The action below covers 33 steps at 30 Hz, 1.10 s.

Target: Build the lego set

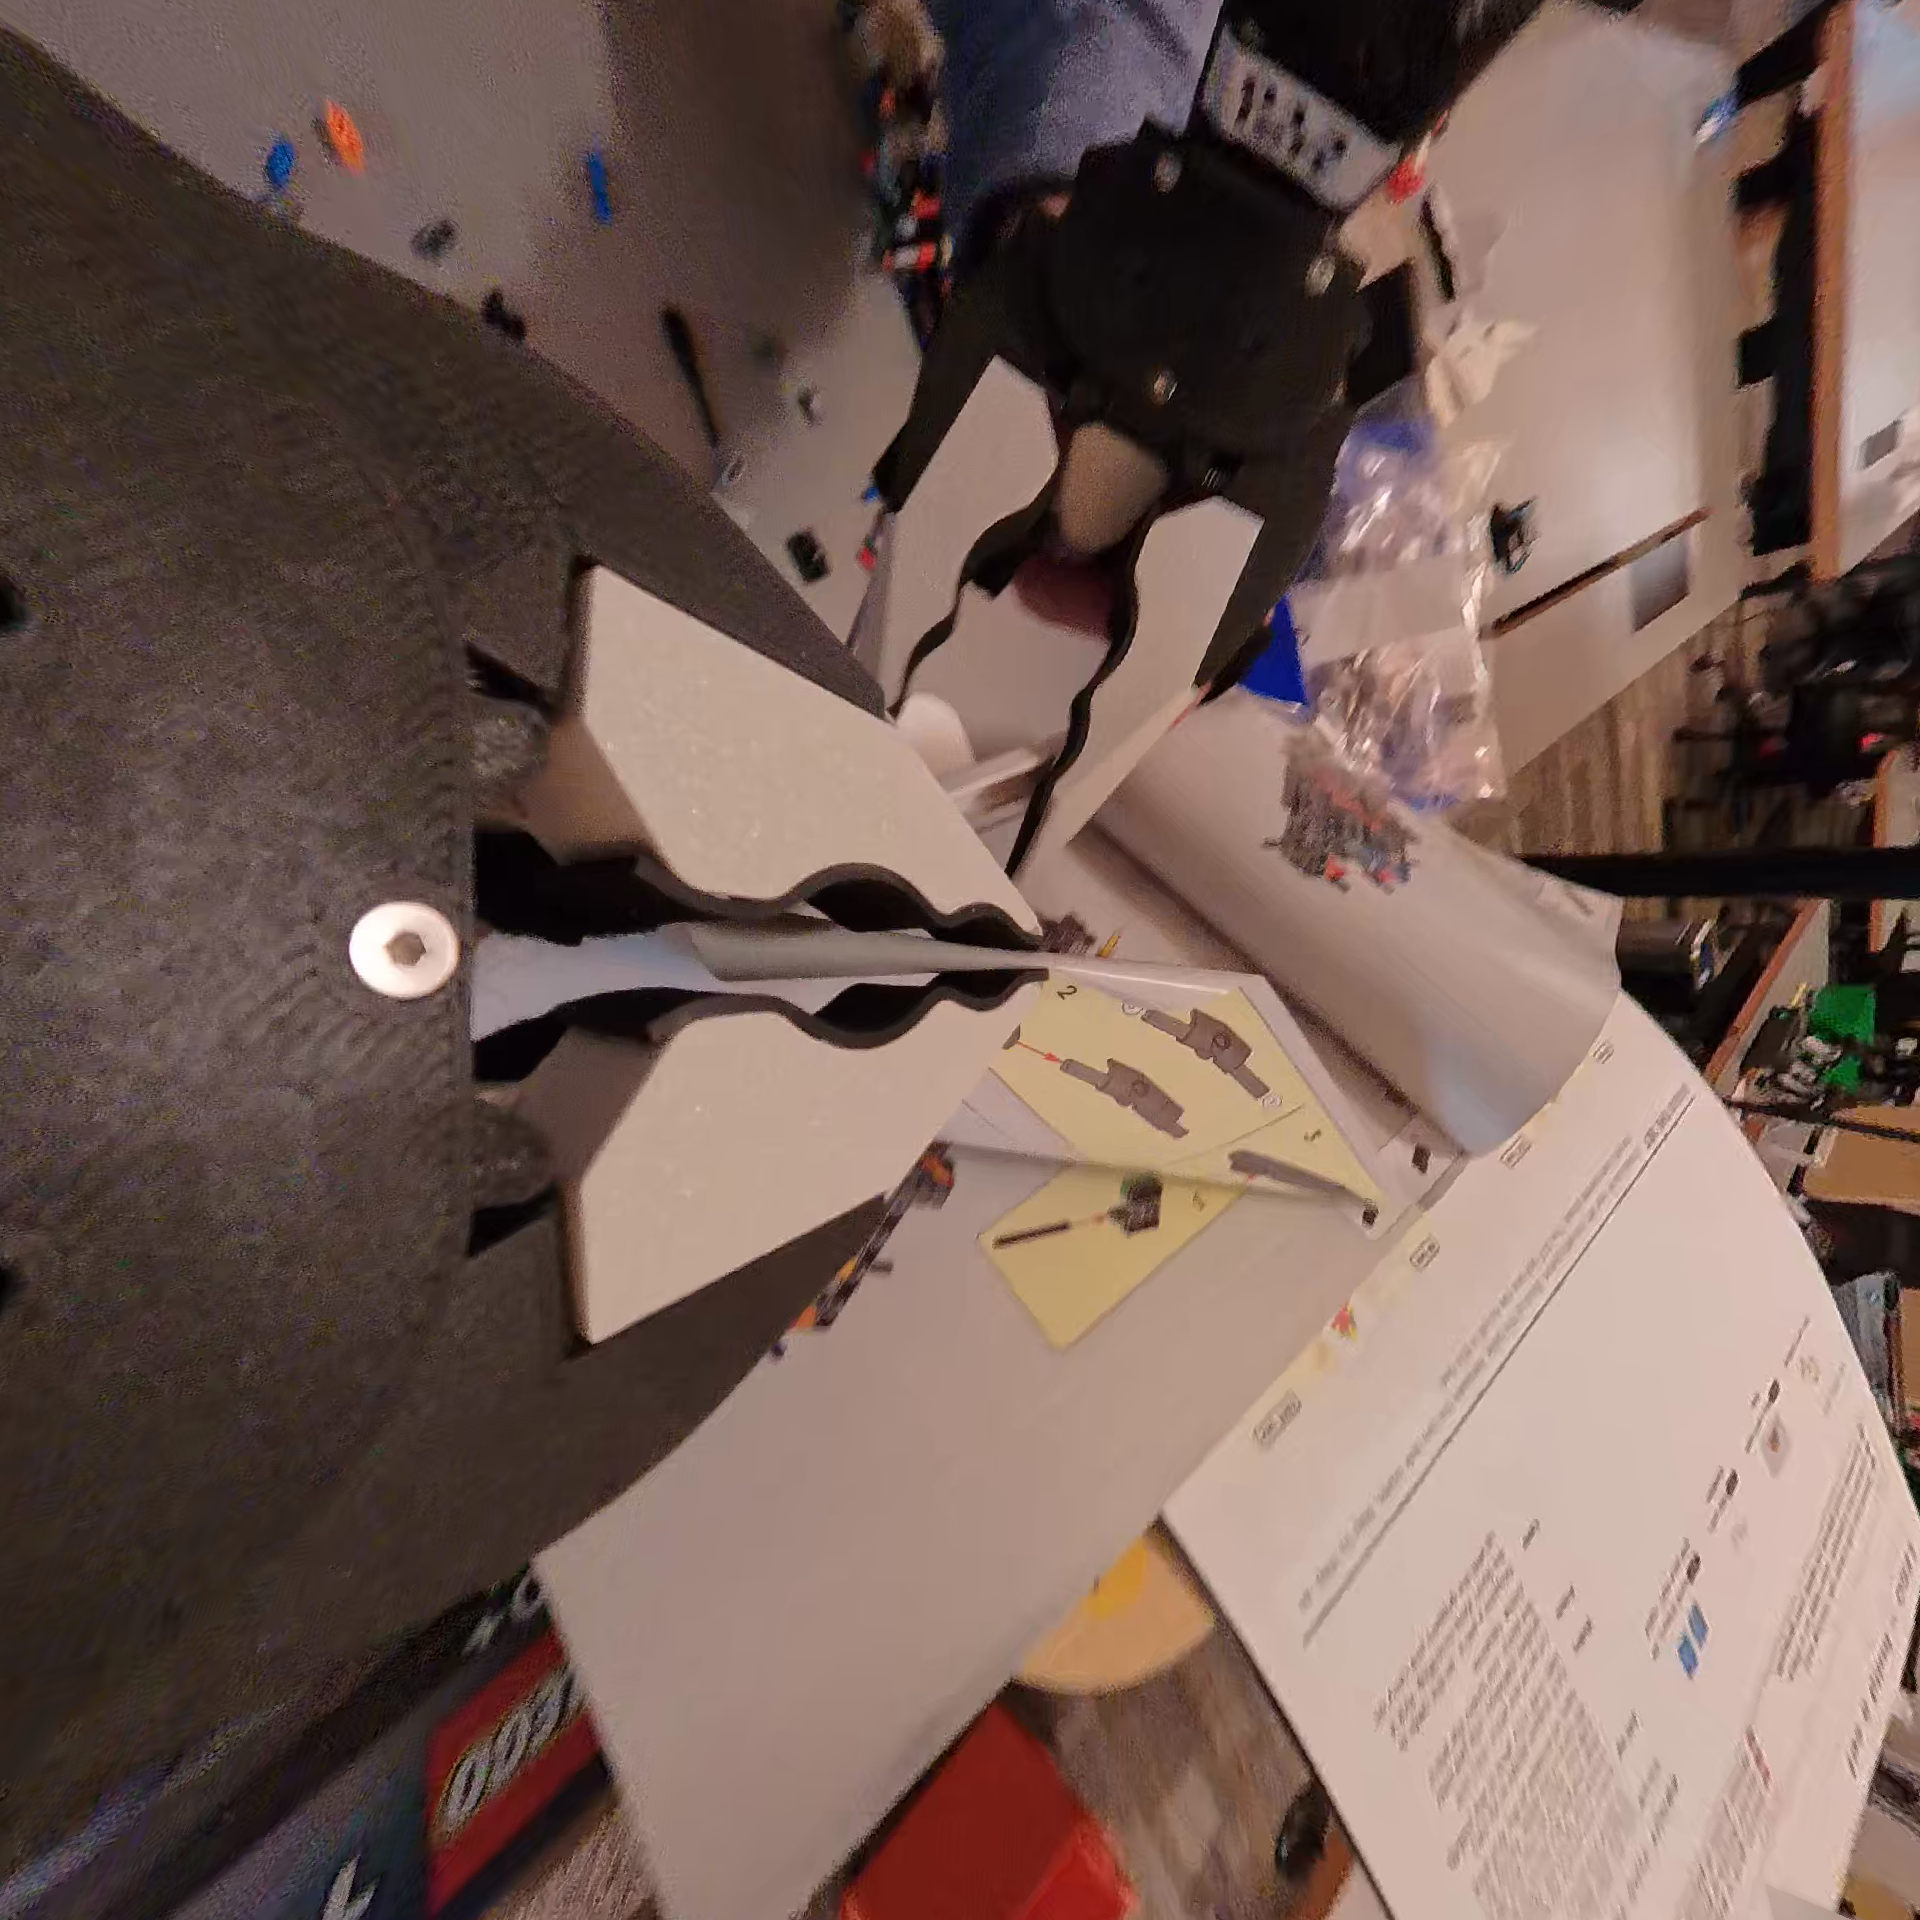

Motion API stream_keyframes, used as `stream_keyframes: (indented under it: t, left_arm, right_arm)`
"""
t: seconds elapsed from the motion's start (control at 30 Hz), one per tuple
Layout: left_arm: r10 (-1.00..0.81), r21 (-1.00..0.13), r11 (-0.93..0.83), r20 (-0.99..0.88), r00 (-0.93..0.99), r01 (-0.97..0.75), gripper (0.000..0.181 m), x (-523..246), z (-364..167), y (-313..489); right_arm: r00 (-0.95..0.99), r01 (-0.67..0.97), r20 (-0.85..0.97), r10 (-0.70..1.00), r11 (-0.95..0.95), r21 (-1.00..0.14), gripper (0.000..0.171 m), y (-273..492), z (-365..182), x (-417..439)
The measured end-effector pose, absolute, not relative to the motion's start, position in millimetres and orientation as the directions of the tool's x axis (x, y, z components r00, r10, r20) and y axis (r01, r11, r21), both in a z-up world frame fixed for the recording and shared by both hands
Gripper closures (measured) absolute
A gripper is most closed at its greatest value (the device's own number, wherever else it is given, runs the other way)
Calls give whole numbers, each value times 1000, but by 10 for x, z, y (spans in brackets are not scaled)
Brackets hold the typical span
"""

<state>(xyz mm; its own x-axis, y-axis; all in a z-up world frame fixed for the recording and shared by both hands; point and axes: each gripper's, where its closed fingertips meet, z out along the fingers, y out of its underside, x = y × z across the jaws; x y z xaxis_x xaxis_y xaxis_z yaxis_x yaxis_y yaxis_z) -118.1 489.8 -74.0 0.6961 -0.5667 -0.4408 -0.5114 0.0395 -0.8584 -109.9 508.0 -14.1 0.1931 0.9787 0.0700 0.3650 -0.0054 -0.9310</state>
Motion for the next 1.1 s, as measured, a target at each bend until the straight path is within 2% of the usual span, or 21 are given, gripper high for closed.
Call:
stream_keyframes:
  t: [0.03, 0.17, 0.3, 0.43, 0.6, 0.73, 0.9, 0.97, 1.1]
  left_arm:
    - [-595, -893, 31, -377, 710, -449, 133, -1115, -699, 4882]
    - [-640, -979, -1, -156, 752, -204, 113, -971, -517, 4844]
    - [-628, -1000, -10, -13, 778, -24, 110, -978, -394, 4839]
    - [-574, -999, 37, 11, 818, 39, 111, -1048, -284, 4816]
    - [-605, -987, -4, 131, 785, 162, 102, -1175, -283, 4731]
    - [-725, -956, -46, 231, 649, 289, 98, -1278, -226, 4521]
    - [-822, -896, -121, 332, 462, 428, 95, -1508, -81, 4320]
    - [-855, -877, -174, 360, 374, 448, 94, -1580, -69, 4219]
    - [-837, -870, -216, 399, 374, 444, 96, -1704, -181, 4215]
  right_arm:
    - [170, 337, 36, 985, -24, -941, 171, 5018, -117, -1150]
    - [81, 234, -109, 991, -126, -964, 171, 4841, 18, -1317]
    - [55, 183, -155, 986, -163, -970, 171, 4784, 122, -1465]
    - [51, 168, -173, 983, -180, -969, 170, 4727, 179, -1620]
    - [28, 146, -211, 977, -213, -966, 167, 4627, 230, -1811]
    - [-150, 166, -272, 950, -247, -955, 135, 4272, 245, -1955]
    - [-267, 5, -327, 907, -338, -941, 112, 4095, 334, -1981]
    - [-273, -63, -332, 903, -362, -930, 103, 4070, 297, -1967]
    - [-307, -163, -331, 892, -392, -905, 100, 3977, 191, -2033]
